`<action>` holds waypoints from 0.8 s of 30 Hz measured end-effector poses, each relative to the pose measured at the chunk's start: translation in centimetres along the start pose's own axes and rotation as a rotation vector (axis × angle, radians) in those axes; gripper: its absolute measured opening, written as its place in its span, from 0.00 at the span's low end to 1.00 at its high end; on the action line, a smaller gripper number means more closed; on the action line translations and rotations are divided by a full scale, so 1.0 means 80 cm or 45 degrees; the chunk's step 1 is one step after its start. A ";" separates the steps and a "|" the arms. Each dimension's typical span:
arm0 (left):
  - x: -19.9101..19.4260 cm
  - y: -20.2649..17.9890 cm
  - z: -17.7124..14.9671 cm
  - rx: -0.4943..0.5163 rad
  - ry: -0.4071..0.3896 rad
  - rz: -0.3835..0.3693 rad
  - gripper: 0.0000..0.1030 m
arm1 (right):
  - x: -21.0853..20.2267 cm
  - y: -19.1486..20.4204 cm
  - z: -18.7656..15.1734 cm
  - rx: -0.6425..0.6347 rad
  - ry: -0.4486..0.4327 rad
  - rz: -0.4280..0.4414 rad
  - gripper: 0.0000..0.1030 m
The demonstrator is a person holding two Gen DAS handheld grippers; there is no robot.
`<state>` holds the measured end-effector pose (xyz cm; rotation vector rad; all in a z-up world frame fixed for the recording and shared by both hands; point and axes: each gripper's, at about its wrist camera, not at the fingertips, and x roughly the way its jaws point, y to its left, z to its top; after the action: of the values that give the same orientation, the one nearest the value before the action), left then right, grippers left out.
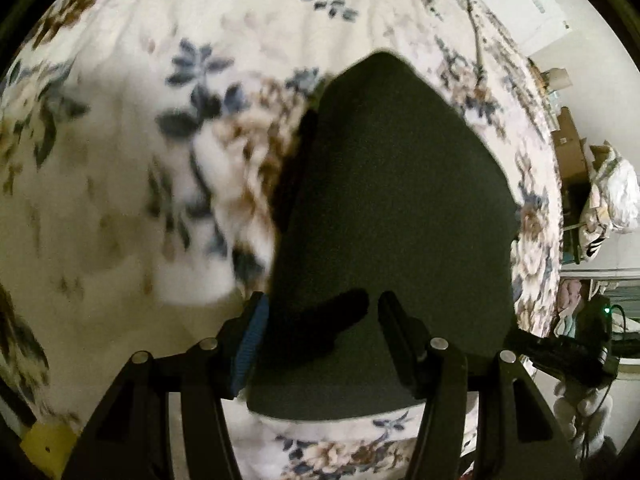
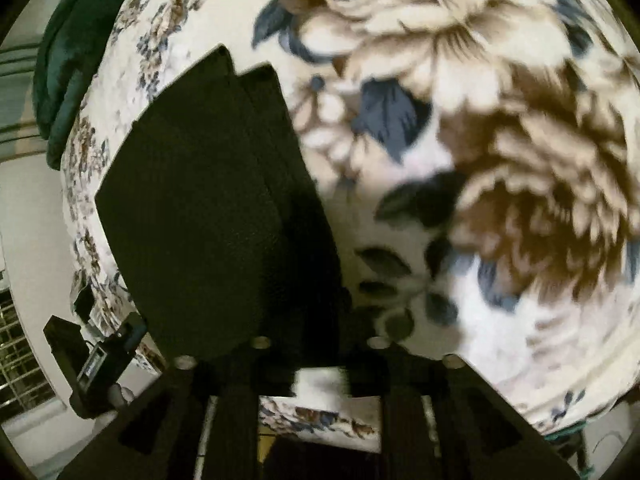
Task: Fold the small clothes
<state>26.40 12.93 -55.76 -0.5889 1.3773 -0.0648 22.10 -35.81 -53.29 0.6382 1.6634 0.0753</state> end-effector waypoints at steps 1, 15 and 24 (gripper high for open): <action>0.000 0.001 0.010 0.008 -0.011 -0.019 0.53 | -0.002 -0.001 0.007 -0.003 -0.007 0.026 0.50; 0.069 -0.027 0.119 0.188 0.002 -0.097 0.64 | 0.007 0.198 0.127 -0.489 0.003 0.071 0.66; 0.064 0.024 0.082 0.074 0.090 -0.321 0.64 | 0.057 0.044 0.106 -0.217 0.191 0.233 0.85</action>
<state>33.04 14.97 -60.68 -0.7145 1.3584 -0.3307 31.00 -33.32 -57.74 0.6661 1.7172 0.4011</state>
